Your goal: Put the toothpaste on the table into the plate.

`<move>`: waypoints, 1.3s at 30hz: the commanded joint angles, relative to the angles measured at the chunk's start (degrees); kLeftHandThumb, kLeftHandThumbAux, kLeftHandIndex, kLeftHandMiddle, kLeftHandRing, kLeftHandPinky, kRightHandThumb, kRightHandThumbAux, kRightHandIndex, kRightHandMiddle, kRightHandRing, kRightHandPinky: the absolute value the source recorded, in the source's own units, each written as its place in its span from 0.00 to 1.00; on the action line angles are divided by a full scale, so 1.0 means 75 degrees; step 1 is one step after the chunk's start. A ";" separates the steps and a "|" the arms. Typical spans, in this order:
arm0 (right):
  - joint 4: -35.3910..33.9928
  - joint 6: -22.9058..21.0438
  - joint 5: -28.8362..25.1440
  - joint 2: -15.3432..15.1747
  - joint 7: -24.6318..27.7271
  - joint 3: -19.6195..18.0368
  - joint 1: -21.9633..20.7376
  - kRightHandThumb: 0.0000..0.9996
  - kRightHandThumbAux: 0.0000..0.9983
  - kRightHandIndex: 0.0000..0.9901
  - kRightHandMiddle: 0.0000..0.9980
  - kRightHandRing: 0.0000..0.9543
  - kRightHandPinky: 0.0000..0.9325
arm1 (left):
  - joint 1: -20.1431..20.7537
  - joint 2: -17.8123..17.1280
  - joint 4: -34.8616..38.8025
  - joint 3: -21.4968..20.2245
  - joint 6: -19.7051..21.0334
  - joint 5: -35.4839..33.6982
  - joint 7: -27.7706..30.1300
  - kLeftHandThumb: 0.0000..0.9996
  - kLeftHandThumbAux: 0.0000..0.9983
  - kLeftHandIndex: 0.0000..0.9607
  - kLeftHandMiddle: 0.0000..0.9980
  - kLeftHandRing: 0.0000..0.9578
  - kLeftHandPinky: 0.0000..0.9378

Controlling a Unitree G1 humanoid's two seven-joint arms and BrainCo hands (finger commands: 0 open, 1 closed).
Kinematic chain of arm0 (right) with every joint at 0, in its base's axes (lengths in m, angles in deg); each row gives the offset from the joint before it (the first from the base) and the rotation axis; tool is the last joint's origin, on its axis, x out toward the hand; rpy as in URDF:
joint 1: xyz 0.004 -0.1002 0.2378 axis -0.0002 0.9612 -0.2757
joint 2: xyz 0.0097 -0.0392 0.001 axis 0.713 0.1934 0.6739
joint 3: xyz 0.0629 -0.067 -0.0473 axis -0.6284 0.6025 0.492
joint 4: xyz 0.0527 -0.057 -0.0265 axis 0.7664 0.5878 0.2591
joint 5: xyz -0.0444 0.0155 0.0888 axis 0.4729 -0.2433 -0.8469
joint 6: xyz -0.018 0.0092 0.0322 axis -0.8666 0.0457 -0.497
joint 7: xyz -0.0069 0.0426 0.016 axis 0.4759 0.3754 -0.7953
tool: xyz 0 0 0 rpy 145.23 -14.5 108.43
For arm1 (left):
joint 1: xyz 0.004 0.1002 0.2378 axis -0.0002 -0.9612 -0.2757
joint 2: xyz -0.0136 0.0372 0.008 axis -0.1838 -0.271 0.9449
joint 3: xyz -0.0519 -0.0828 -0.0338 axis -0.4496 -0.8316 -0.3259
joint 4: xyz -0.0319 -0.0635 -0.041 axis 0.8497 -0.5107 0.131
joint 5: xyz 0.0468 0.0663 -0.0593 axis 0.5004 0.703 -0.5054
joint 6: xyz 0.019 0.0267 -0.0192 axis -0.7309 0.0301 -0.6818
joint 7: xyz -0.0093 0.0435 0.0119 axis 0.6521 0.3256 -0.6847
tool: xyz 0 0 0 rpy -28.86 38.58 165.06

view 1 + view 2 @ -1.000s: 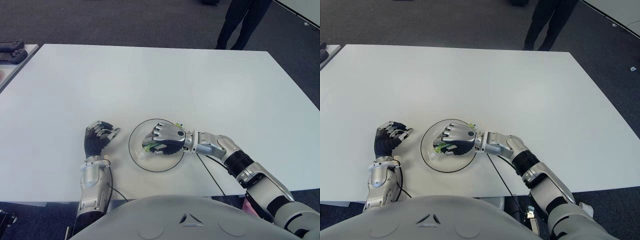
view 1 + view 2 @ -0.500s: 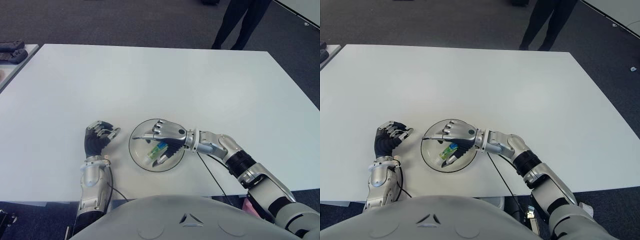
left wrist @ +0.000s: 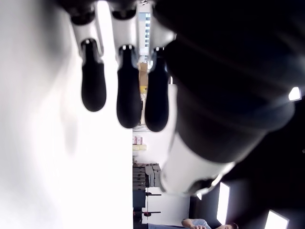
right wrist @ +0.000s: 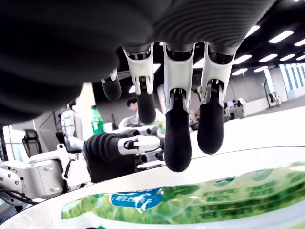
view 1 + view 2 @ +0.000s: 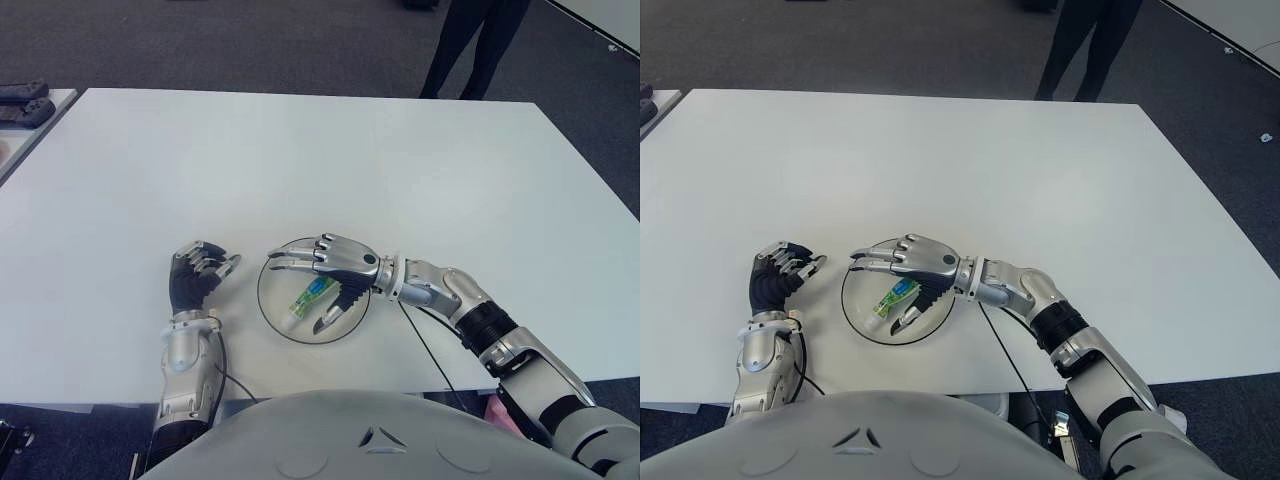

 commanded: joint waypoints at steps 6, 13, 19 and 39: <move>-0.0284 -0.0213 0.0027 -0.0097 -0.0137 -0.0311 0.0106 0.03 0.43 0.00 0.00 0.00 0.00 | -0.0054 0.0043 -0.0331 0.0010 0.0289 -0.0161 0.0108 0.06 1.00 0.60 0.56 0.61 0.60; -0.0408 -0.0203 -0.0399 -0.0050 -0.0556 -0.0845 0.0400 0.09 0.54 0.00 0.00 0.00 0.00 | -0.0031 0.0030 -0.0338 0.0010 0.0347 -0.0167 0.0096 0.06 1.00 0.60 0.56 0.60 0.58; -0.0340 -0.0231 -0.0709 0.0166 -0.0995 -0.1206 0.0666 0.17 0.60 0.00 0.00 0.00 0.00 | 0.0017 0.0013 -0.0414 0.0006 0.0250 -0.0178 0.0128 0.06 1.00 0.60 0.56 0.59 0.57; 0.0537 -0.0112 -0.4415 0.2117 -0.1218 -0.2696 0.2041 0.16 0.94 0.30 0.27 0.29 0.35 | 0.0131 -0.0017 -0.0604 -0.0017 0.0056 -0.0155 0.0107 0.02 1.00 0.59 0.54 0.55 0.52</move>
